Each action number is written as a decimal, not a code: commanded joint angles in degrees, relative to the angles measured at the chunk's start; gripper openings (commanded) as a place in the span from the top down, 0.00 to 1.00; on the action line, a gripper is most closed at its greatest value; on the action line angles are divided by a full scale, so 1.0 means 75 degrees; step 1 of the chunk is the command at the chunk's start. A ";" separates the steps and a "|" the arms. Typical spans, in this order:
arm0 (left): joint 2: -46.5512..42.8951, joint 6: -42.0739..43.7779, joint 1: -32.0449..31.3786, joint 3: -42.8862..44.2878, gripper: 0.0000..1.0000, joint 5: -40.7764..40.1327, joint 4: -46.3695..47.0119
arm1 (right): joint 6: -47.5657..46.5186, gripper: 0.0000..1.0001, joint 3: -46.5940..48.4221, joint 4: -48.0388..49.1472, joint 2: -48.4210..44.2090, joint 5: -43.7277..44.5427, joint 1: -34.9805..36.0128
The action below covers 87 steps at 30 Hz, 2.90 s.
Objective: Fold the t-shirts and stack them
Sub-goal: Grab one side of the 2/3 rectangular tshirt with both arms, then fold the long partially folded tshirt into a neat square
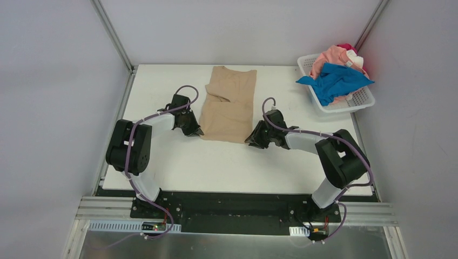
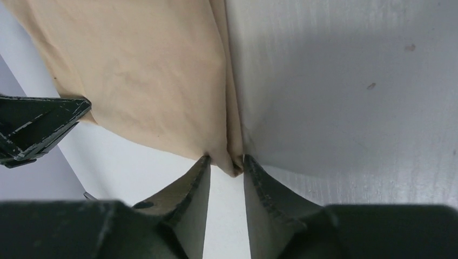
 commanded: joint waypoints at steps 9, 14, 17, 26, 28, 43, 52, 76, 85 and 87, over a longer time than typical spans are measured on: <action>-0.1804 -0.0271 -0.0007 -0.1336 1.00 0.0135 -0.0064 | -0.0708 1.00 -0.0242 -0.0657 -0.1180 -0.0207 0.0539; -0.4297 -0.0539 -0.0014 -0.2453 1.00 0.0389 -0.0370 | -0.0962 1.00 -0.0656 -0.1857 -0.2754 -0.1377 0.0931; -0.6121 -0.0576 -0.0020 -0.2772 1.00 0.0242 -0.1073 | -0.0945 1.00 -0.0816 -0.2462 -0.3894 -0.1955 0.0997; -0.8512 -0.0597 -0.0032 -0.2061 1.00 0.0473 -0.1621 | -0.0850 1.00 -0.0237 -0.3138 -0.5835 -0.3330 0.0939; -0.8434 -0.0571 -0.0032 -0.1811 1.00 0.0405 -0.1621 | -0.0865 1.00 -0.0059 -0.3232 -0.5830 -0.3367 0.0789; -0.4837 -0.0246 -0.0009 0.0082 1.00 -0.0106 -0.0820 | -0.0684 1.00 0.0429 -0.2511 -0.4525 -0.3266 -0.0829; -0.2137 -0.0234 0.0303 0.1616 1.00 0.0929 -0.0610 | -0.0584 1.00 0.0856 -0.1951 -0.3336 -0.3369 -0.1482; 0.2638 -0.0326 0.1057 0.4806 0.47 0.1648 -0.0615 | -0.0921 0.97 0.3920 -0.1263 0.1978 -0.2472 -0.2157; 0.1204 -0.0122 0.0999 0.4190 0.01 0.1236 -0.0627 | -0.1222 0.31 0.4029 -0.2016 0.1555 -0.1905 -0.2262; 0.0628 0.0013 0.0864 0.3732 0.01 0.0974 -0.0627 | -0.1209 0.16 0.3689 -0.2060 0.1041 -0.1596 -0.2246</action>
